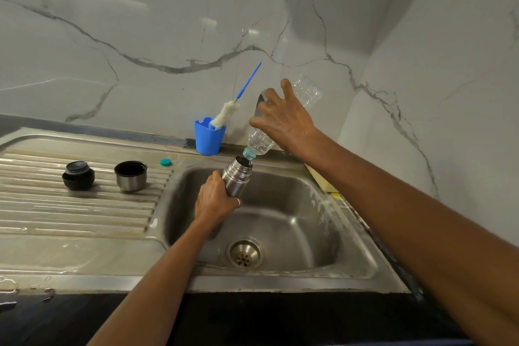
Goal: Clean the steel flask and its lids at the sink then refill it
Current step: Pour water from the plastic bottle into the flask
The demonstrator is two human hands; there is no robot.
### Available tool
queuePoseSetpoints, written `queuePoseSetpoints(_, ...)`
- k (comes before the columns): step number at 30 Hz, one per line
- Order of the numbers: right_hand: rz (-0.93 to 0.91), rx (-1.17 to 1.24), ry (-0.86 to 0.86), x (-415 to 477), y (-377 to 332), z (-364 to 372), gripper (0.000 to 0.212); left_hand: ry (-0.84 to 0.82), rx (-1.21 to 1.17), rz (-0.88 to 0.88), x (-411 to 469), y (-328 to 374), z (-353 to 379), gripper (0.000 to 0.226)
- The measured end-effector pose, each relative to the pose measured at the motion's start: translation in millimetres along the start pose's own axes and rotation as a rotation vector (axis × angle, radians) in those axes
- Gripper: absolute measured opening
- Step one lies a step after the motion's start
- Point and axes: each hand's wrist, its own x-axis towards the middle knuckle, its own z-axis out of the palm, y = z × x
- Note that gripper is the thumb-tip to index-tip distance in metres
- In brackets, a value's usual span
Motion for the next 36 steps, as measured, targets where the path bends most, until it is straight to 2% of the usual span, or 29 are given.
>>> queuePoseSetpoints(5, 0.01, 0.023, 0.005, -0.2, -1.5, 2.6, 0.055, -0.002, -0.003, 0.001, 0.2, 0.2, 0.1, 0.073)
queuePoseSetpoints(9, 0.038, 0.093, 0.001, -1.9, -6.8, 4.6, 0.048, 0.002, -0.002, -0.006, -0.3, 0.8, -0.5, 0.074)
queuePoseSetpoints(13, 0.161, 0.285, -0.006, -9.9, -10.6, 8.1, 0.038, 0.008, 0.0, -0.001, -0.7, 0.2, -0.9, 0.074)
queuePoseSetpoints(20, 0.321, 0.601, -0.193, -31.4, -16.5, 26.8, 0.05, 0.006, -0.013, -0.033, -1.3, 2.5, -2.4, 0.071)
queuePoseSetpoints(24, 0.434, 0.921, -0.352, -38.2, -31.4, 47.2, 0.061, 0.004, -0.023, -0.05, -0.7, 2.2, -3.6, 0.067)
queuePoseSetpoints(27, 0.517, 1.242, -0.39, -47.9, -51.8, 59.9, 0.075, 0.019, -0.033, -0.061, -0.7, 1.4, -4.3, 0.064)
queuePoseSetpoints(32, 0.764, 1.752, -0.307, -58.3, -88.6, 78.4, 0.054, 0.039, -0.037, -0.073, 0.9, 1.3, -5.4, 0.063)
queuePoseSetpoints(36, 0.855, 1.951, -0.289, -56.1, -114.4, 89.4, 0.085, 0.045, -0.038, -0.08, 3.3, -0.8, -4.6, 0.066)
